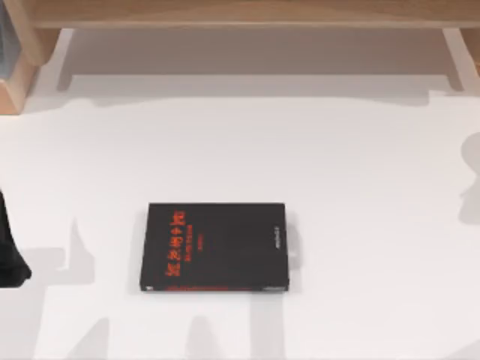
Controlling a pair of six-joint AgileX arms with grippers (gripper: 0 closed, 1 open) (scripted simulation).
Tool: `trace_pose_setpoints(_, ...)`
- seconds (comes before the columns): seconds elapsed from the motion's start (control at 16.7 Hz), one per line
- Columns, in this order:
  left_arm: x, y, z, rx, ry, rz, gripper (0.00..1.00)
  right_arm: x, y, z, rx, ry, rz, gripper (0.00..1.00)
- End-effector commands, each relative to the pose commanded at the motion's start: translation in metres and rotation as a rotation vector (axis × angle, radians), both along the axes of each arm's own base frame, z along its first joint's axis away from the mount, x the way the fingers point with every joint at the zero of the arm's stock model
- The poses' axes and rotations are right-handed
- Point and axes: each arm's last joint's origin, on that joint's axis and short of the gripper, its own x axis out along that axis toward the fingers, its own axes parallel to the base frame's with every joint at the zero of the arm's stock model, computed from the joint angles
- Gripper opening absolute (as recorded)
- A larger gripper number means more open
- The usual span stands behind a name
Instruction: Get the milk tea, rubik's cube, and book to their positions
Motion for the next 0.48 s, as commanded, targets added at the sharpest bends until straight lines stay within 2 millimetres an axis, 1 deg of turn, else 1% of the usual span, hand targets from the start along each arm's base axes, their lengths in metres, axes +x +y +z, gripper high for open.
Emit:
trace_pose_setpoints(0.18, 0.0000, 0.0000, 0.0000, 0.000, 0.000, 0.000, 1.00, 0.0000, 0.0000, 0.0000, 0.000, 0.000, 0.000, 0.98)
trace_pose_setpoints(0.24, 0.0000, 0.0000, 0.0000, 0.000, 0.000, 0.000, 1.00, 0.0000, 0.0000, 0.0000, 0.000, 0.000, 0.000, 1.00)
trace_pose_setpoints(0.48, 0.0000, 0.0000, 0.0000, 0.000, 0.000, 0.000, 1.00, 0.0000, 0.0000, 0.0000, 0.000, 0.000, 0.000, 1.00)
